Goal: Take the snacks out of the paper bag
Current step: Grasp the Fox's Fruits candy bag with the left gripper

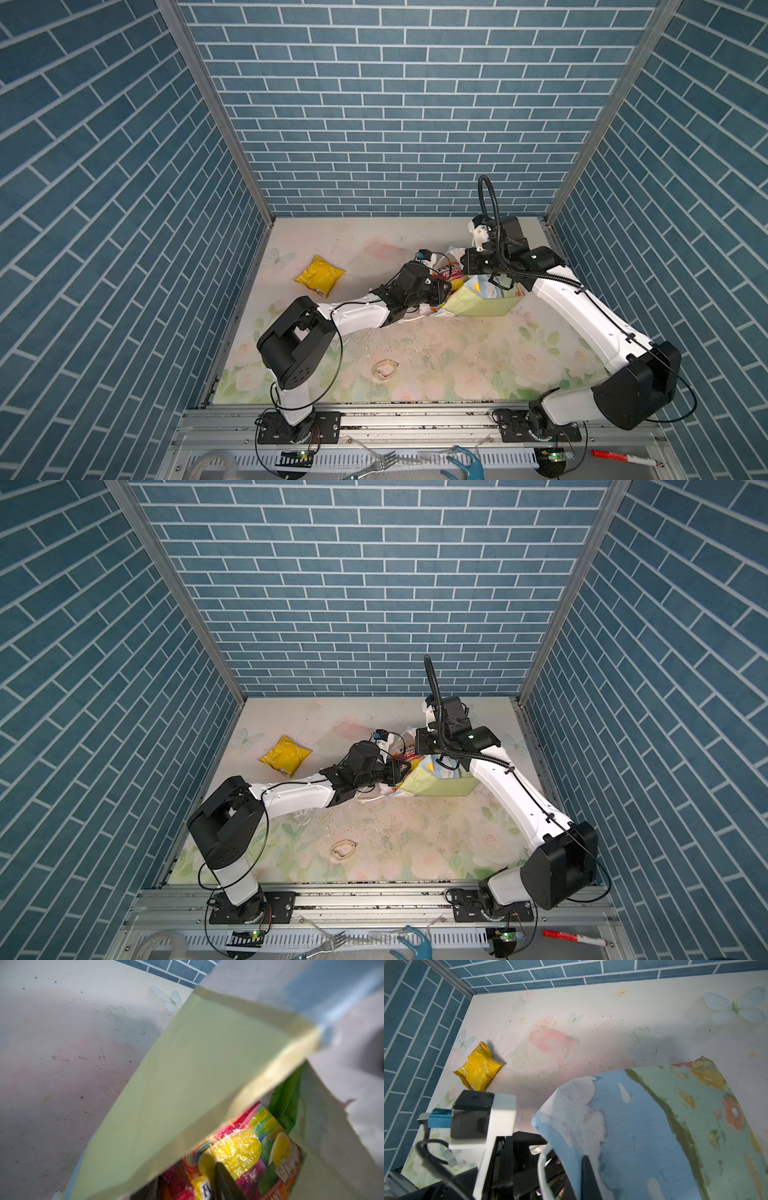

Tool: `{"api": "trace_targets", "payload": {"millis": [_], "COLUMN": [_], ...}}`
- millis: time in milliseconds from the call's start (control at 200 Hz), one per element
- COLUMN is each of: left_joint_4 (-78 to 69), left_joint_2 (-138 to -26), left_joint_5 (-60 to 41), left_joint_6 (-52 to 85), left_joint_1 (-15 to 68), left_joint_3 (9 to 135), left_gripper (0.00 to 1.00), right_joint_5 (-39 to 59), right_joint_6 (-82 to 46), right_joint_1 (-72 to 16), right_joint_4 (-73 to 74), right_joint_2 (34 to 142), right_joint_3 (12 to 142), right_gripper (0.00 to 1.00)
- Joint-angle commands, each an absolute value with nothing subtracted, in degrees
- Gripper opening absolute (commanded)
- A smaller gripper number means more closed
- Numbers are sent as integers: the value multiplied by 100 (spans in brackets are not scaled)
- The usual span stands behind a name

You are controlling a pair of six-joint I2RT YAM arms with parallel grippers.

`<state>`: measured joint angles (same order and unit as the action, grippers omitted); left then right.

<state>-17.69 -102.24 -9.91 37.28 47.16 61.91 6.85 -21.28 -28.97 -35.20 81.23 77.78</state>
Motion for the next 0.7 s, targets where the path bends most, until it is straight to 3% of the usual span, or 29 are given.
{"api": "trace_targets", "payload": {"millis": [0,335,695], "left_joint_4": [-1819,-1749,-1714], "left_joint_2": [-10344,-10258,-9949], "left_joint_5": [-980,-905,-831], "left_joint_6": [3691,3618,3547], "left_joint_1": [4746,4746,4746], "left_joint_3": [6302,6293,6173], "left_gripper": [38,3,0], "right_joint_5": [872,756,607], "right_joint_6": [-2391,-2373,-2372], "right_joint_1": [-2970,-2993,-3006], "right_joint_4": [-2777,-2777,-2776], "right_joint_2": [8016,8024,8024], "right_joint_3": [7917,7852,7791], "right_gripper": [0,0,0]}}
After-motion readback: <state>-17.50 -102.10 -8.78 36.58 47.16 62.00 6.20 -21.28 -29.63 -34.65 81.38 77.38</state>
